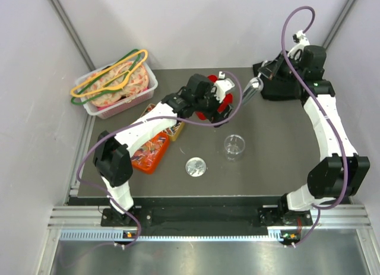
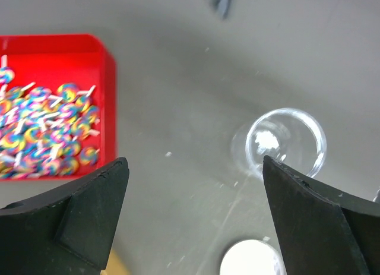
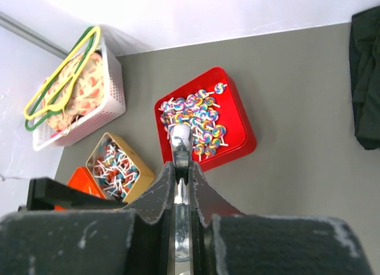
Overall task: Pack the candies
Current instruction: Pick up the spatula from the center of the board.
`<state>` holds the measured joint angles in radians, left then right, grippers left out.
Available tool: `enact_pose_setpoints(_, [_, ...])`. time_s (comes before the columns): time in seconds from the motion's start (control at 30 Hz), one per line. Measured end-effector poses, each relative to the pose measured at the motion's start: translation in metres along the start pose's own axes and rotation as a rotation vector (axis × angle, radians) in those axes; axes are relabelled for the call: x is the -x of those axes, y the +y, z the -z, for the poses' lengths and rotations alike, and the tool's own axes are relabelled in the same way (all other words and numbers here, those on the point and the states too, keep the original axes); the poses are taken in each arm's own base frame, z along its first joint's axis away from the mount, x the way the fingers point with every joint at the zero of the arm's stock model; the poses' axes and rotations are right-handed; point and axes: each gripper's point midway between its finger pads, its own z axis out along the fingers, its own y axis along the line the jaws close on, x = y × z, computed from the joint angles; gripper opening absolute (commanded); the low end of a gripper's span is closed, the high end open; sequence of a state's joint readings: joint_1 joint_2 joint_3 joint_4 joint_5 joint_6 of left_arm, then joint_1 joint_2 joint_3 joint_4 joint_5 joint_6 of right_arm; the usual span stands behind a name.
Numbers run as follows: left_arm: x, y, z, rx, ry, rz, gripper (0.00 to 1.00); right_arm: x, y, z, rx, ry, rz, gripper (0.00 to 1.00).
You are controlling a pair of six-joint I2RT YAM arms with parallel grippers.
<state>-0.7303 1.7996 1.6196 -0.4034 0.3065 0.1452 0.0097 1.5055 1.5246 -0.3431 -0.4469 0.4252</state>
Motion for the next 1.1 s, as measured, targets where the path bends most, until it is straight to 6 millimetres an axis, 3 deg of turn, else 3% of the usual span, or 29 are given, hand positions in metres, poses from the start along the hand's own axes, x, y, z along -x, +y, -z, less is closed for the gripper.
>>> enact_pose_setpoints(0.13, [-0.002,0.006,0.010,0.005,0.041,-0.074,0.99,0.004,0.012,0.009,0.040,-0.011,0.035,0.00])
enact_pose_setpoints(0.27, [0.002,-0.006,0.019,-0.071,0.047,-0.133,0.99,0.008,0.033,0.024,0.131,-0.014,0.105,0.00])
enact_pose_setpoints(0.57, [0.066,-0.054,0.047,-0.356,-0.125,-0.184,0.99,0.007,0.057,0.049,0.349,0.021,0.197,0.00])
enact_pose_setpoints(0.67, [0.073,-0.067,0.046,-0.449,-0.153,-0.186,0.99,0.005,0.075,0.058,0.470,0.032,0.231,0.00])
enact_pose_setpoints(0.8, [0.063,-0.072,0.032,-0.521,-0.133,-0.156,0.99,0.005,0.091,0.070,0.565,0.020,0.258,0.00])
enact_pose_setpoints(0.93, [0.053,-0.069,0.018,-0.536,-0.106,-0.105,0.98,0.003,0.095,0.079,0.613,-0.008,0.234,0.00])
enact_pose_setpoints(1.1, [0.064,-0.063,0.016,-0.510,-0.139,-0.087,0.89,0.004,0.086,0.075,0.610,-0.039,0.167,0.00])
